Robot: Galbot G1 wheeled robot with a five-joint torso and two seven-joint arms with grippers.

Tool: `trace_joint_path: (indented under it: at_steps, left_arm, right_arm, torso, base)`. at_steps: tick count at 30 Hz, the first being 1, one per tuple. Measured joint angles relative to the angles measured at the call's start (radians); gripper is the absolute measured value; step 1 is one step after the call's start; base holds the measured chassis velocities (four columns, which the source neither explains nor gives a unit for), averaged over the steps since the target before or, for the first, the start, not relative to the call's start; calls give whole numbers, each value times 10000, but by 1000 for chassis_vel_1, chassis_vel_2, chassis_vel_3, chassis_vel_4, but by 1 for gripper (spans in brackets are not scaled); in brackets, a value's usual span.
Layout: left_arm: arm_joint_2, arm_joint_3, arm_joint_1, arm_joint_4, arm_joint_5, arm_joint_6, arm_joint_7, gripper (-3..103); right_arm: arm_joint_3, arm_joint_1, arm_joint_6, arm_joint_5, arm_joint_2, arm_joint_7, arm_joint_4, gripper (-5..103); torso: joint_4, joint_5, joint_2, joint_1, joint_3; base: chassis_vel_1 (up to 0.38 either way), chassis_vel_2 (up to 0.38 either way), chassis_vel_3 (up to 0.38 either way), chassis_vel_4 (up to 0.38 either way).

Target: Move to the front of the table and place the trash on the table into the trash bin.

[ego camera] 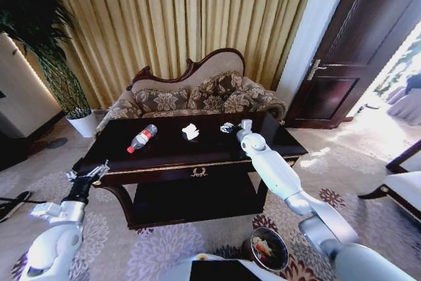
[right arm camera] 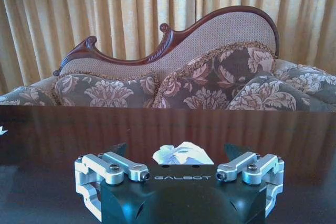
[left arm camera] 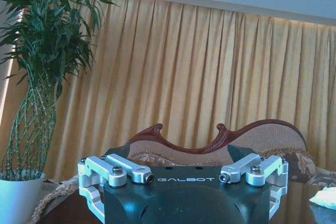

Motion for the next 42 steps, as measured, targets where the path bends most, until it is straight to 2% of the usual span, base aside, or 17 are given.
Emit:
trace_joint_path:
  at_steps: [20,32,42]
  left_arm:
    - [13,34,25,-9,-35,-54,11,100]
    - [66,-30,100,3,-65,-51,31,100]
    - [47,47,41,70,-56,-53,48,100]
  right_arm:
    - [-21,61,177,-268,127,-48,-350,100]
    - [-52,229,346,-579,522,-211,-976,100]
    - [-15,249,427,-598,411,-242,-1048,100]
  torso:
    - [0,0,0,0,0]
    - [2,0,0,0,0]
    - [-2,0,0,0,0]
  base:
    - [0,0,0,0]
    - [0,0,0,0]
    - [0,0,0,0]
